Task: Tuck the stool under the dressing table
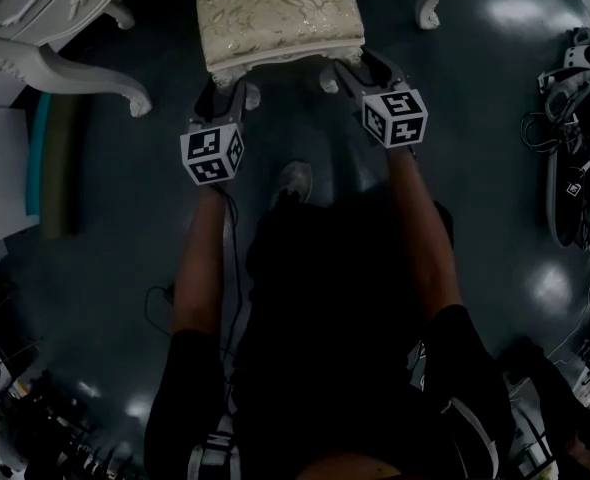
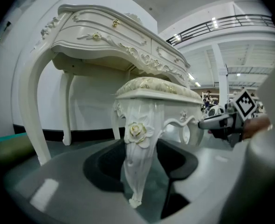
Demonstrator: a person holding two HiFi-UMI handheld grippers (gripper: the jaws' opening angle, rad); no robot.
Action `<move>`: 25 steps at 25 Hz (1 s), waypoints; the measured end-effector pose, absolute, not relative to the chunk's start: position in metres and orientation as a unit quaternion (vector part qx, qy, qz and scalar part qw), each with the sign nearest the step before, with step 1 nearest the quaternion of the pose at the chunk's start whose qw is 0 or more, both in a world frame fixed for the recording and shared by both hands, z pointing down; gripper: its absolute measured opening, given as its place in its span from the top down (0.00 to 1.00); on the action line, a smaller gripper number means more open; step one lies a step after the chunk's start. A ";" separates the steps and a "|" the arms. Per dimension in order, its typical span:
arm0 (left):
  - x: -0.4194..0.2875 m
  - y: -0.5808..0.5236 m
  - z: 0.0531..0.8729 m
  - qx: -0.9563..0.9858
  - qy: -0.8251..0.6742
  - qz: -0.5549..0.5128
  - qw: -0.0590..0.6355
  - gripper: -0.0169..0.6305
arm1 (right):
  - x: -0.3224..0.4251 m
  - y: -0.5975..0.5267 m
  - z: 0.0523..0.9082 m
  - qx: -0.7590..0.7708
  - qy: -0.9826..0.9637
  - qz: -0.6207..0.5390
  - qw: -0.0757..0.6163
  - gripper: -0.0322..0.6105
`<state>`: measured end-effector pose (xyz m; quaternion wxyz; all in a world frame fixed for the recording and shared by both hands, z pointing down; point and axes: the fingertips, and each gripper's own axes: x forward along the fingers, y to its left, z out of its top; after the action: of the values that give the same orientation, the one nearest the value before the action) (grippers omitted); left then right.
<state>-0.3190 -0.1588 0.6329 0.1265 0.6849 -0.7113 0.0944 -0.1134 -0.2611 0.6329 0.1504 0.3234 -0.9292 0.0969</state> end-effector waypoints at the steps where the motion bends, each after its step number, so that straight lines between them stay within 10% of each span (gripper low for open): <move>1: -0.320 -0.163 0.632 0.685 -0.712 0.092 0.124 0.63 | -0.114 -0.265 0.632 0.324 -0.929 0.096 0.149 0.59; 25: -0.343 -0.221 0.630 0.677 -0.726 0.072 0.103 0.63 | -0.140 -0.328 0.631 0.324 -0.932 0.089 0.137 0.59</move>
<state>-0.3433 -0.2212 0.6300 0.1031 0.6766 -0.7255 0.0721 -0.1398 -0.3278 0.6307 0.1369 0.3239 -0.9319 0.0891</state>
